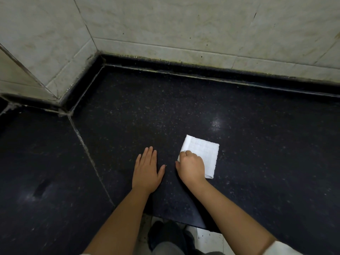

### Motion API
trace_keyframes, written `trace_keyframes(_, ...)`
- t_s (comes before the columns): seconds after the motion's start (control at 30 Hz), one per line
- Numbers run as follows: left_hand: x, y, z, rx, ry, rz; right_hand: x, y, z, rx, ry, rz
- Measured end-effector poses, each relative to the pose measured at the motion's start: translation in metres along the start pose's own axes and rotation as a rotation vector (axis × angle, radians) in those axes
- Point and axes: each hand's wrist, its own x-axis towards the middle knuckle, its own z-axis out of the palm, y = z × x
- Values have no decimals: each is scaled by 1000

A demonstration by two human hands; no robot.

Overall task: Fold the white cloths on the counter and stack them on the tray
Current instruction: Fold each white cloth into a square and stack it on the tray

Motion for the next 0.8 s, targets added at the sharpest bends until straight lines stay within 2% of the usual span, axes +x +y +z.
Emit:
trace_keyframes(0.13,0,-1,1,0,17,4,1,10,-6,23,-32,-33)
trace_keyframes(0.27,1,-1,2,-4,25,7,-4,23,-14,66,224,-150)
trace_keyframes(0.3,1,-1,3,-14,33,7,-7,26,-12,74,231,-199)
trace_keyframes(0.43,1,-2,5,-21,34,25,-19,30,8,109,51,-284)
trace_keyframes(0.63,0,-1,1,-47,16,12,-35,45,6,202,20,-333)
trace_keyframes(0.7,-3,-4,2,-28,96,83,-43,58,-7,200,77,-324)
trace_keyframes(0.8,-6,-1,6,-86,341,355,-56,85,-21,99,228,-270)
